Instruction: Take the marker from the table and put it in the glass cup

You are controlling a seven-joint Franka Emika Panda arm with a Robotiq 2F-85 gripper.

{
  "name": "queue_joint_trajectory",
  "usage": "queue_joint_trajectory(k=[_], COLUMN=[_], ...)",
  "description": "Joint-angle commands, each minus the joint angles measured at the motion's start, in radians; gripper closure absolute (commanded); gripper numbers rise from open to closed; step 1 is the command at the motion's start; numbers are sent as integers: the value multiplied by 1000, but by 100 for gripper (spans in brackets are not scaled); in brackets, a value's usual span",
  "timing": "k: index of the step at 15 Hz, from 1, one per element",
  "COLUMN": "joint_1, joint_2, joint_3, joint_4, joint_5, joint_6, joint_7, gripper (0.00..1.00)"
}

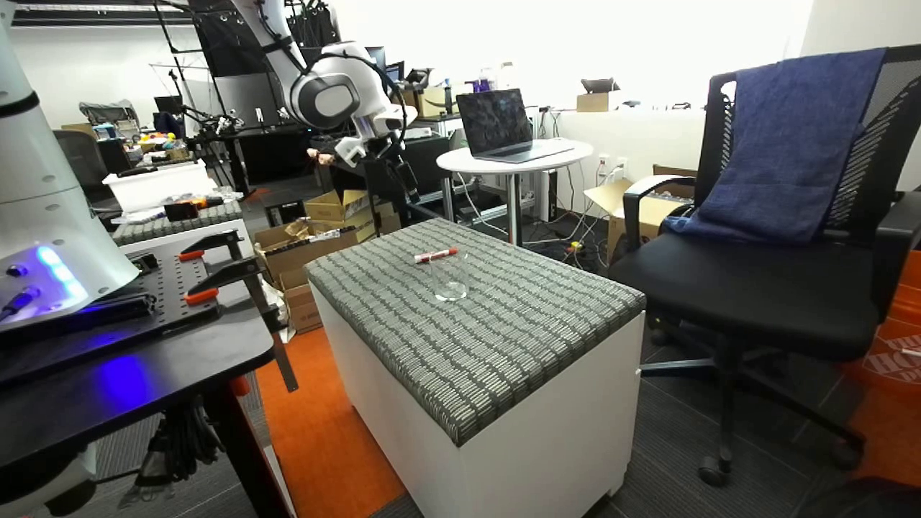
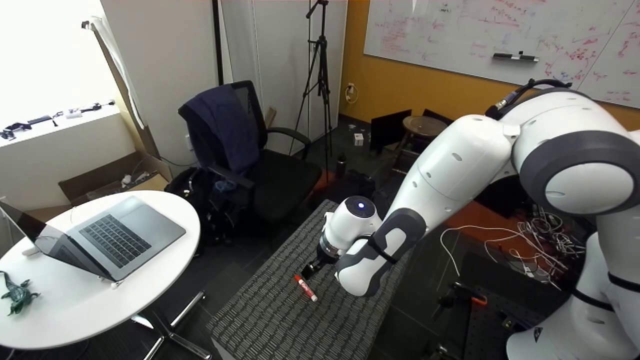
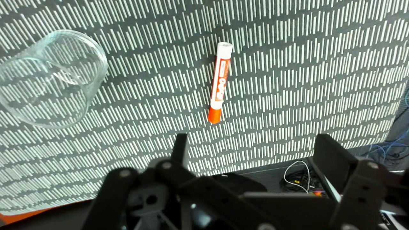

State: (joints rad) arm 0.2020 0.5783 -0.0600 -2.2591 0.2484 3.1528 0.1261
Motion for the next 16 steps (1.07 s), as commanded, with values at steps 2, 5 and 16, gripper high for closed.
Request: queue_joint_trajectory(k=[2, 5, 16], joint_1=[-39, -59, -66], joint_2=[77, 118, 266], joint_3=[33, 51, 38], joint_4=[89, 128, 298], joint_5=[-26, -27, -39], joint_6=[-68, -100, -227], joint_7=[37, 32, 40], gripper=[0, 0, 0])
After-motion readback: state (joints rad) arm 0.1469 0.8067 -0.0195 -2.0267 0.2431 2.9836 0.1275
